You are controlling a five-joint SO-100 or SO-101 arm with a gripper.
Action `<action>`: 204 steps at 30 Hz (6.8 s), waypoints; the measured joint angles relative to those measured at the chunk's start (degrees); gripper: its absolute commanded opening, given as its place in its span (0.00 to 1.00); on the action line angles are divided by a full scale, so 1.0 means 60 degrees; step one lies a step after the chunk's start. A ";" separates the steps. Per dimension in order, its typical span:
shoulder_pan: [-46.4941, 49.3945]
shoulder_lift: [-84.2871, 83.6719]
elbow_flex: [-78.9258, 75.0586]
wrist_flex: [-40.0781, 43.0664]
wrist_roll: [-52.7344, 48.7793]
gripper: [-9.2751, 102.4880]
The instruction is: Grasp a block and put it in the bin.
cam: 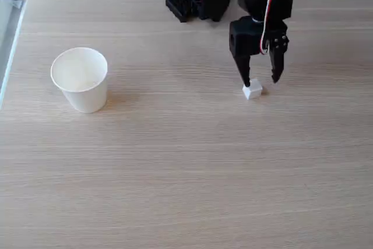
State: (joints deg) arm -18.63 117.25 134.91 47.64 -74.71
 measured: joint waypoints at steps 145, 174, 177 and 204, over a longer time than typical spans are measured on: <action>1.0547 0.2256 -0.0337 -0.1245 -0.5728 0.09; 1.1396 -0.0132 -0.1860 -0.1743 -0.6255 0.14; 1.1396 0.0000 -0.1860 -0.1553 -0.6475 0.17; 1.0386 0.2212 -0.0864 -0.1216 -0.6108 0.09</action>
State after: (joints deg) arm 43.68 130.52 129.73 40.34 -111.36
